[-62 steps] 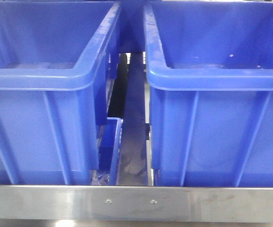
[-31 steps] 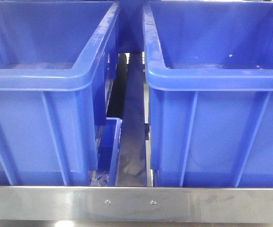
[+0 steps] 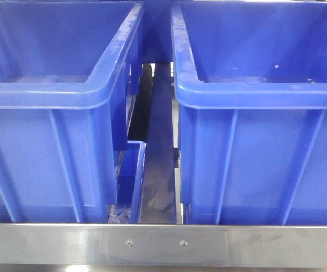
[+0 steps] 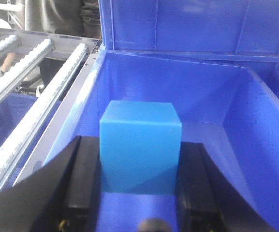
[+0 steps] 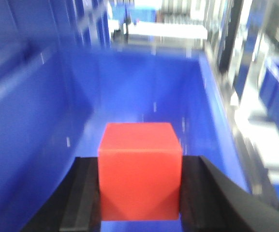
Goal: Sort and place red and blue blocks on shelf
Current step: 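Lower the blue cube and red cube toward the bin floors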
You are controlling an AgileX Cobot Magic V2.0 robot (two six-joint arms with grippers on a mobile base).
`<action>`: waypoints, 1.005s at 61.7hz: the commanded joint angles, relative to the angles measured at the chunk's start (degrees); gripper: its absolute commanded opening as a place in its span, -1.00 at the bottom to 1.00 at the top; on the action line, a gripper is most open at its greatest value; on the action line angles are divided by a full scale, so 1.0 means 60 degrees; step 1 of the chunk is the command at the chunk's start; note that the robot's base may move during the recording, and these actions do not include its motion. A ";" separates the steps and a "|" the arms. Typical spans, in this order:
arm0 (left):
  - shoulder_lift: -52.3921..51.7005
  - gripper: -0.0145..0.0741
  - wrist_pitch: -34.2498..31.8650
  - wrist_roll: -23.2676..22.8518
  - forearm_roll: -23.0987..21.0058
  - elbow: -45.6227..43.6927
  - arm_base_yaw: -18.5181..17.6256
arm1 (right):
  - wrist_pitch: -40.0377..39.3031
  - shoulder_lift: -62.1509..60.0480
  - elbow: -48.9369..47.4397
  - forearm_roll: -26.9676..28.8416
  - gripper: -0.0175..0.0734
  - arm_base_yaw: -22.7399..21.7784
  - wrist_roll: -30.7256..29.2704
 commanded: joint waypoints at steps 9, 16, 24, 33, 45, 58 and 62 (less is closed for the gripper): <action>0.0486 -0.39 -0.0809 0.0017 -0.0123 -0.0687 -0.0835 | -0.0887 0.0786 -0.0793 -0.0034 -0.52 0.0012 -0.0057; 0.1163 -0.39 -0.0831 0.0039 0.0015 -0.0926 -0.1702 | -0.1042 0.1613 -0.1259 -0.0034 -0.52 0.0359 -0.0057; 0.2224 -0.39 -0.1385 0.0039 0.0146 -0.1114 -0.2719 | -0.1215 0.2680 -0.1795 -0.0043 -0.52 0.1236 -0.0057; 0.3386 -0.39 -0.2454 0.0039 0.0146 -0.1182 -0.3557 | -0.2039 0.3951 -0.1945 -0.0043 -0.52 0.2049 -0.0057; 0.4757 -0.39 -0.3632 0.0039 0.0146 -0.1182 -0.3631 | -0.2932 0.5347 -0.1945 -0.0043 -0.52 0.2089 -0.0057; 0.5654 -0.38 -0.3593 0.0039 0.0098 -0.1182 -0.3631 | -0.2945 0.5994 -0.1945 -0.0043 -0.40 0.2089 -0.0057; 0.5725 -0.30 -0.3559 -0.0024 0.0082 -0.1182 -0.3631 | -0.2945 0.6004 -0.1945 -0.0043 -0.29 0.2089 -0.0057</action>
